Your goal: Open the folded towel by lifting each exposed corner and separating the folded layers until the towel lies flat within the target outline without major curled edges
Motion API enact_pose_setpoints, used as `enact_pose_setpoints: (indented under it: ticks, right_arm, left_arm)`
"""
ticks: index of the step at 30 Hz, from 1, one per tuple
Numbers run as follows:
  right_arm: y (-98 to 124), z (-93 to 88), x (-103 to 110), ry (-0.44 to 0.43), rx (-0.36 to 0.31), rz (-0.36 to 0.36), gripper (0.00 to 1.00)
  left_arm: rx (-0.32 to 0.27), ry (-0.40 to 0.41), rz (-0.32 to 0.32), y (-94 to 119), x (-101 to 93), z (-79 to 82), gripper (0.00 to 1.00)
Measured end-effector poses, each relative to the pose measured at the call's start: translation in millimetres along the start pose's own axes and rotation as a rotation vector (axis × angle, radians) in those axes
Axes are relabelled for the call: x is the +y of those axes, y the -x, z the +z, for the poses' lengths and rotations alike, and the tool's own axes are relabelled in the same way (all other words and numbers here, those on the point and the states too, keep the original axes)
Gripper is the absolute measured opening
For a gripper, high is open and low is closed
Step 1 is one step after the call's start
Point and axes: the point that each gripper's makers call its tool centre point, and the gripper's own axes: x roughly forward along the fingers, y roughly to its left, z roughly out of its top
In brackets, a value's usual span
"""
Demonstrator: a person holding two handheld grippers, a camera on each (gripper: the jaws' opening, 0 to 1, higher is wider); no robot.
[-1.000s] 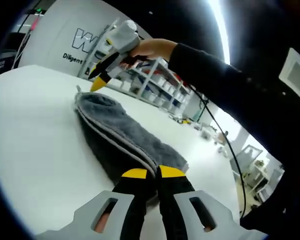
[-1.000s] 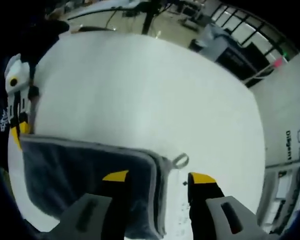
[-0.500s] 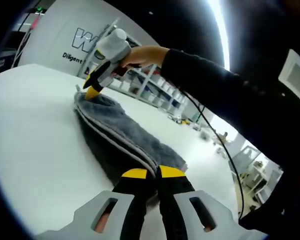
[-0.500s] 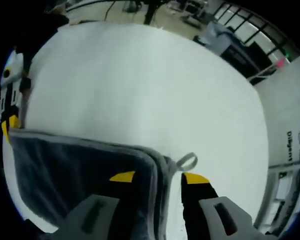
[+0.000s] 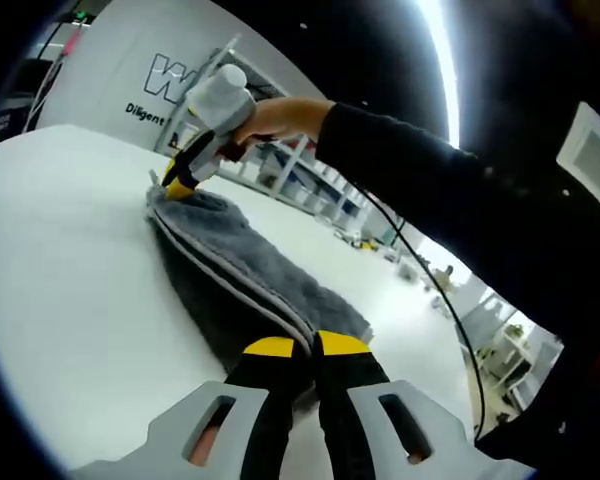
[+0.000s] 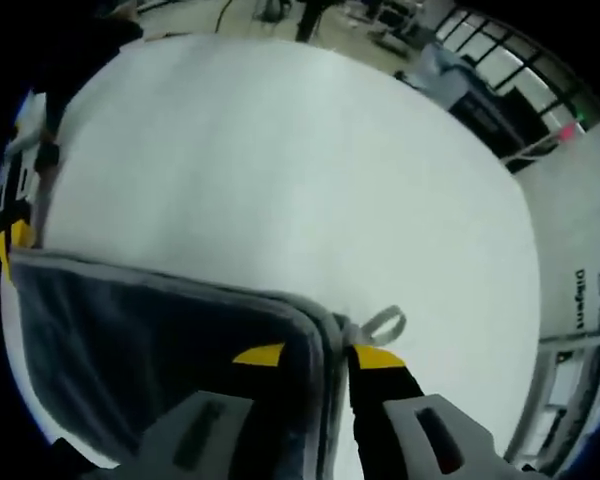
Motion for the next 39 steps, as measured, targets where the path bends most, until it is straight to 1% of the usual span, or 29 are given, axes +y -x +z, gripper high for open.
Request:
enact_pose_setpoints:
  ticks: [5, 15, 19, 20, 22, 24, 27, 30, 34, 39]
  right_arm:
    - [-1.4, 1.0, 4.3, 0.018, 0.018, 0.007, 0.15]
    - [4.6, 1.9, 2.2, 0.028, 0.012, -0.017, 0.14]
    - [5.9, 2.6, 3.4, 0.046, 0.018, -0.021, 0.11]
    - [6.1, 2.7, 3.4, 0.048, 0.019, -0.022, 0.11]
    - [5.7, 4.0, 3.3, 0.063, 0.013, -0.02, 0.03]
    - [2.7, 2.6, 2.4, 0.048, 0.012, -0.02, 0.04]
    - [-3.7, -0.2, 4.0, 0.048, 0.02, -0.021, 0.09]
    - [-6.9, 0.0, 6.6, 0.059, 0.026, -0.018, 0.07]
    - [-2.9, 1.4, 5.7, 0.066, 0.03, -0.023, 0.02]
    - [4.0, 2.4, 3.3, 0.047, 0.019, -0.032, 0.02]
  left_arm:
    - [0.002, 0.002, -0.001, 1.0, -0.1, 0.4, 0.04]
    - [0.002, 0.0, -0.005, 2.1, -1.2, 1.0, 0.04]
    - [0.002, -0.001, -0.005, 2.2, -1.2, 0.7, 0.04]
    - [0.002, -0.001, -0.004, 2.3, -1.2, 0.5, 0.04]
    - [0.002, 0.0, -0.004, 2.2, -1.3, 0.2, 0.04]
    - [0.002, 0.0, -0.005, 2.0, -1.6, 0.2, 0.04]
    - [0.002, -0.001, -0.006, 2.3, -2.0, 0.0, 0.04]
    - [0.002, -0.001, -0.005, 2.6, -1.8, 0.1, 0.04]
    - [0.001, -0.002, -0.004, 2.6, -1.6, 0.3, 0.04]
    - [-0.002, -0.005, -0.004, 2.5, -2.3, 0.7, 0.04]
